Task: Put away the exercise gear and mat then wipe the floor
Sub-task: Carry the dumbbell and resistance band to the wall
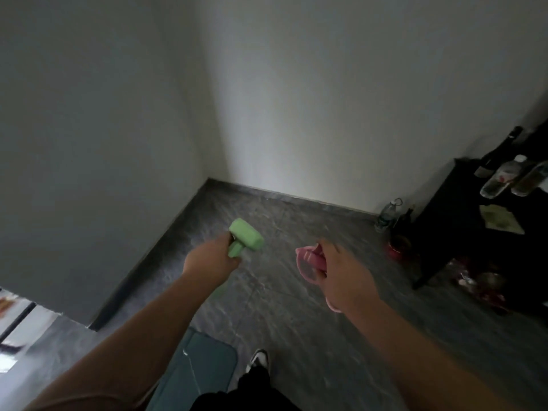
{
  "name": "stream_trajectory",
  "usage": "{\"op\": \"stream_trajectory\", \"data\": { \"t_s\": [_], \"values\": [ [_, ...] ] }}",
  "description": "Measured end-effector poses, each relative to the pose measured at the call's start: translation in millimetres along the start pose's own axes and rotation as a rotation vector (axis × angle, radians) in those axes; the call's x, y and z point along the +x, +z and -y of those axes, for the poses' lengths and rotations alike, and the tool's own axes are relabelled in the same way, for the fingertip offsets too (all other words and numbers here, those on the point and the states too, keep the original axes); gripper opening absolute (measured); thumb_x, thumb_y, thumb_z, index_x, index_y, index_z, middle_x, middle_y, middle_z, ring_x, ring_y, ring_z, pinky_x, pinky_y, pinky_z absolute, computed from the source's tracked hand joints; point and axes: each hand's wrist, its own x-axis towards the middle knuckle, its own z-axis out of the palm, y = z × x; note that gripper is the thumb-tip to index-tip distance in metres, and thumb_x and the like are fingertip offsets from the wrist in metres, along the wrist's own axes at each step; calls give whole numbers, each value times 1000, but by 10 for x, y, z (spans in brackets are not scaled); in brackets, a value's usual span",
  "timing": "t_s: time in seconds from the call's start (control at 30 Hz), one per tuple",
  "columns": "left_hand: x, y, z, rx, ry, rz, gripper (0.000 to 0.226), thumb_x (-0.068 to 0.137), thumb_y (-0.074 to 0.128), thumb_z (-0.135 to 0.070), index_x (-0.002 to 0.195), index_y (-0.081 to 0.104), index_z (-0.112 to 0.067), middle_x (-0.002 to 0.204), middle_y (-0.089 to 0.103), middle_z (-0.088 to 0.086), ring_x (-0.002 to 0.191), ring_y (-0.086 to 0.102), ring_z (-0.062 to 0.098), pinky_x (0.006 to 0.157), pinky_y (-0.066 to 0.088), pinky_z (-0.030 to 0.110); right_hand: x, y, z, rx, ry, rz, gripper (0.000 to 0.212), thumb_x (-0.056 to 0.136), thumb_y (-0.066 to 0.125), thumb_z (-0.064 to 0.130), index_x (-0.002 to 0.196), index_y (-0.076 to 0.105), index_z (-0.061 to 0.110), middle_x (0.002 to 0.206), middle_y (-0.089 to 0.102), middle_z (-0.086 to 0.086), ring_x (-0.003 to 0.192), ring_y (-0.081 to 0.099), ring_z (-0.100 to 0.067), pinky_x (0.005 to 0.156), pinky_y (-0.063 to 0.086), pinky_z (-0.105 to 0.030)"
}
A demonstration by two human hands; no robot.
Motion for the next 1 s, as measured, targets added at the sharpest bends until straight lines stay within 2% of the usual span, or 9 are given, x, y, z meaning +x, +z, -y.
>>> {"op": "stream_trajectory", "data": {
  "t_s": [0.2, 0.3, 0.4, 0.47, 0.57, 0.67, 0.77, 0.87, 1.0],
  "values": [
    [1062, 103, -30, -22, 5, 14, 48, 82, 65, -45, 126, 52, -30, 116, 66, 2, 106, 63, 28, 76, 46, 33, 958, 58, -81, 64, -13, 5, 28, 95, 53, 44, 116, 54, 27, 101, 51, 15, 75, 42, 2, 66, 34, -14],
    [1682, 171, 87, -53, 5, 27, 46, 83, 65, -44, 125, 53, -29, 117, 66, 1, 106, 63, 27, 75, 44, 32, 1586, 214, -57, 86, -8, 1, 32, 93, 50, 48, 118, 53, 28, 101, 49, 15, 83, 50, -1, 71, 38, -12],
    [2370, 160, 234, -65, -8, 62, 46, 84, 64, -44, 126, 52, -31, 114, 66, 0, 104, 63, 25, 74, 44, 31, 2304, 373, -56, 156, 34, 20, 31, 93, 62, 36, 121, 57, 24, 103, 53, 16, 84, 51, 0, 69, 35, -3],
    [2845, 110, 317, -66, -26, 75, 45, 84, 63, -44, 126, 50, -34, 112, 67, -1, 102, 64, 24, 72, 43, 30, 2787, 426, -50, 139, 61, 25, 34, 93, 62, 36, 124, 55, 24, 107, 56, 13, 86, 51, 3, 69, 33, -5],
    [3551, 21, 392, -65, -21, 76, 45, 83, 62, -43, 126, 50, -34, 111, 67, -1, 100, 65, 25, 72, 45, 31, 3501, 520, -35, 111, 55, 7, 34, 94, 58, 35, 126, 54, 24, 114, 58, 8, 97, 57, -9, 73, 35, -17],
    [4176, -30, 389, -59, -17, 96, 44, 84, 62, -43, 125, 51, -32, 110, 67, -1, 99, 64, 25, 72, 45, 32, 4108, 620, -59, 79, 57, 31, 26, 93, 57, 27, 119, 55, 26, 111, 60, 7, 91, 53, -6, 71, 35, -20],
    [4804, 21, 345, -59, -9, 125, 44, 83, 63, -43, 125, 51, -31, 111, 66, 0, 100, 64, 25, 74, 45, 32, 4682, 699, -181, 111, 83, 24, 26, 90, 57, 34, 115, 54, 28, 106, 59, 8, 93, 60, -15, 72, 44, -27],
    [5468, 178, 300, -42, -3, 155, 45, 83, 64, -43, 125, 51, -33, 108, 67, -2, 96, 64, 23, 74, 47, 33, 5318, 796, -381, 136, 82, 15, 23, 89, 60, 32, 110, 56, 26, 100, 58, 9, 90, 60, -16, 70, 41, -26],
    [6344, 466, 274, -16, -21, 172, 45, 86, 63, -42, 127, 49, -32, 104, 67, -3, 93, 64, 22, 69, 42, 31, 6301, 1068, -734, 135, 79, 35, 48, 87, 63, 28, 133, 50, 23, 124, 60, -1, 106, 61, -24, 83, 49, -34]
  ]
}}
